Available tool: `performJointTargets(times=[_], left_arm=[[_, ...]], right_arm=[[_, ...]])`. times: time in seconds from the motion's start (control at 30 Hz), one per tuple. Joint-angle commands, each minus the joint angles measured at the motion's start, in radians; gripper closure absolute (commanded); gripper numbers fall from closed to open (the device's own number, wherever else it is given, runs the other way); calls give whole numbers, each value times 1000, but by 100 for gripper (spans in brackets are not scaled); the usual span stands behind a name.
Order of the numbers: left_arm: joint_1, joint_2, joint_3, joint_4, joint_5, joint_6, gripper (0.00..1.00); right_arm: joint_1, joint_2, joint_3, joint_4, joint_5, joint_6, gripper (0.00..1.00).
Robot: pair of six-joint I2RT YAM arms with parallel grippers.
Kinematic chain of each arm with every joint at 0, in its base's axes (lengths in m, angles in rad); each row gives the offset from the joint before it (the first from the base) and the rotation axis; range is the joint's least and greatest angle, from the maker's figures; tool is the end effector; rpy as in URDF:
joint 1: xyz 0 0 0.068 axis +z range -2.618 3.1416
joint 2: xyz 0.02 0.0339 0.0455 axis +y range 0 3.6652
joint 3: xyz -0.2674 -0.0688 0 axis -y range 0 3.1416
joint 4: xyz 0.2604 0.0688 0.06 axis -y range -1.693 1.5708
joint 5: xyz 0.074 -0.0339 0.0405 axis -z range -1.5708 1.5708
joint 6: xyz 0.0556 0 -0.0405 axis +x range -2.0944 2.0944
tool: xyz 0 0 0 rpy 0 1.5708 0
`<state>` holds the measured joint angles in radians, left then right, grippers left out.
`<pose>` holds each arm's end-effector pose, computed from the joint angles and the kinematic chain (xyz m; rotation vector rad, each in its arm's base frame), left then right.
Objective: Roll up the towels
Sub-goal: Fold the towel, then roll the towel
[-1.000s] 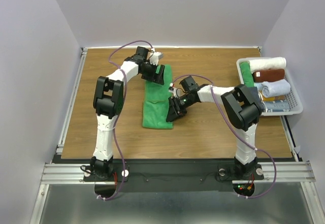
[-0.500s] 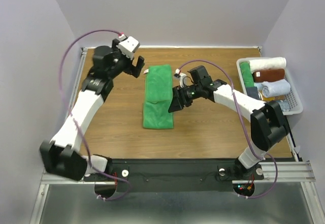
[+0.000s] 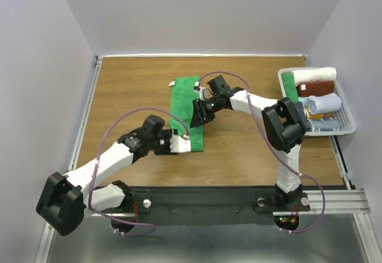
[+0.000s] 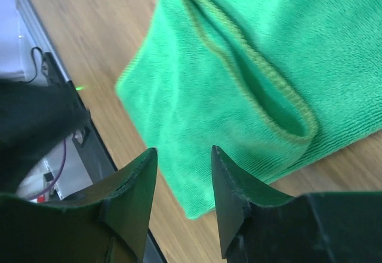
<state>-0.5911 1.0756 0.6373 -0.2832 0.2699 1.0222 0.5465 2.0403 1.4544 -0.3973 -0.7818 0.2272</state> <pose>0.1993 -0.1516 0.2083 1.7261 1.4622 -0.0811 0.3675 0.2694 0.1635 -0.7335 2.5157 1.2892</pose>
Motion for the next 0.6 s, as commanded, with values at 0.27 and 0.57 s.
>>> performJointTargets(times=[0.27, 0.57], left_arm=[[-202, 32, -149, 216, -92, 101, 49], [-211, 142, -153, 254, -94, 159, 53]], right_arm=[[9, 87, -37, 12, 52, -12, 58], [7, 87, -54, 11, 55, -17, 58]])
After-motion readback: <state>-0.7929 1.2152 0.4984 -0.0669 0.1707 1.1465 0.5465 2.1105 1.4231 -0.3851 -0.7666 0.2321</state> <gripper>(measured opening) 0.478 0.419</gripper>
